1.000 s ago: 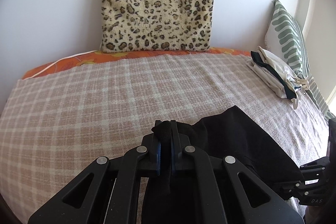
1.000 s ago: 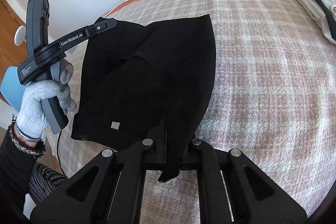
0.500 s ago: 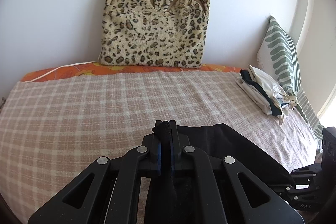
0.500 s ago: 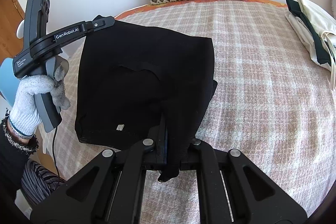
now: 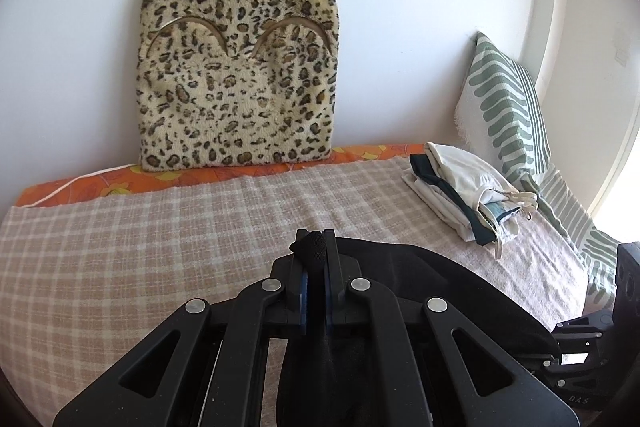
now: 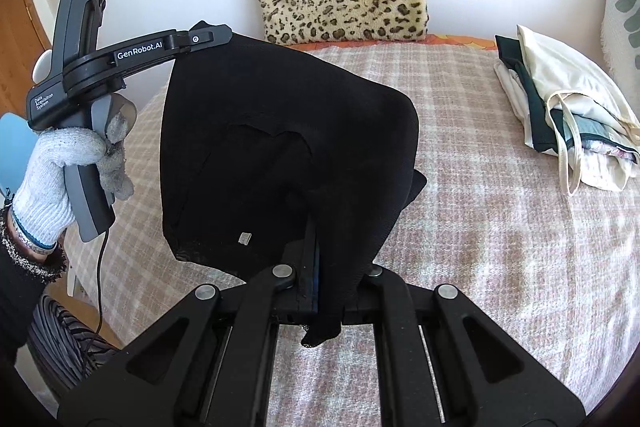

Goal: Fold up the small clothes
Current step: 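Carry the lifted black bundle with the right tool toward the clothes stack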

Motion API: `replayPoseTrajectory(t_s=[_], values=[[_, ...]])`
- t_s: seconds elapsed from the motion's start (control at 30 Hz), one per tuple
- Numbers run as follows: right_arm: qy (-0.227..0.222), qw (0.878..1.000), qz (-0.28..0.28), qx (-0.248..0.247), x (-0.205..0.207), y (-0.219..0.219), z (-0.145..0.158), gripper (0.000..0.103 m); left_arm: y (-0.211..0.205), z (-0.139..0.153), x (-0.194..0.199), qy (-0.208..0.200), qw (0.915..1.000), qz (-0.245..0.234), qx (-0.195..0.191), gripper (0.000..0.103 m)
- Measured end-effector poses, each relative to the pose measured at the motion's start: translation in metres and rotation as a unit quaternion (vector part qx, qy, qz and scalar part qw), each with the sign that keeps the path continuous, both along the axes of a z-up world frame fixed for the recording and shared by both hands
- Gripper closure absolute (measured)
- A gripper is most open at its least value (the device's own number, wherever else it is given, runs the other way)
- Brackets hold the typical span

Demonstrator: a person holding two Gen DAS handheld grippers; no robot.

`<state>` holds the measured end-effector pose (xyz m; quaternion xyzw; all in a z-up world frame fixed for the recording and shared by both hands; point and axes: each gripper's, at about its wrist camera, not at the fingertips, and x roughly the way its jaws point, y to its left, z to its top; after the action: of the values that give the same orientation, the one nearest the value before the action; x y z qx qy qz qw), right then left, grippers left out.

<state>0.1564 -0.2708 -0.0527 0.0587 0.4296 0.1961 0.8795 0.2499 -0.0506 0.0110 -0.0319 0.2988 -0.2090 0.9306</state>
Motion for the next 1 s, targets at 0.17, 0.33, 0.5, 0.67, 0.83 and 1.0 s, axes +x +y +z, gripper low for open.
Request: replayPoseTrajectory(t_s=[0.17,0.33,0.5,0.67,0.83,1.0], values=[[-0.026,0.999,-0.021,-0.007,-0.004,-0.037,0.022,0.097,-0.049,0.027,0.005,-0.025,0.9992,-0.031,0.001,0.099],[-0.055,0.997,-0.045,-0.029,-0.007,-0.082,0.041,0.097,-0.103,0.051,0.016,-0.045,0.9969,-0.064,-0.002,0.099],[-0.066,0.994,-0.078,-0.048,-0.002,-0.135,0.049,0.097,-0.158,0.066,0.029,-0.060,0.9936,-0.095,-0.007,0.099],[-0.077,0.987,-0.106,-0.090,0.010,-0.183,0.053,0.097,-0.209,0.073,0.050,-0.069,0.9902,-0.121,-0.014,0.099],[-0.083,0.981,-0.129,-0.120,0.034,-0.227,0.054,0.097,-0.257,0.076,0.072,-0.073,0.9872,-0.140,-0.022,0.099],[-0.096,0.973,-0.141,-0.155,0.066,-0.262,0.052,0.097,-0.298,0.077,0.093,-0.081,0.9856,-0.147,-0.020,0.099]])
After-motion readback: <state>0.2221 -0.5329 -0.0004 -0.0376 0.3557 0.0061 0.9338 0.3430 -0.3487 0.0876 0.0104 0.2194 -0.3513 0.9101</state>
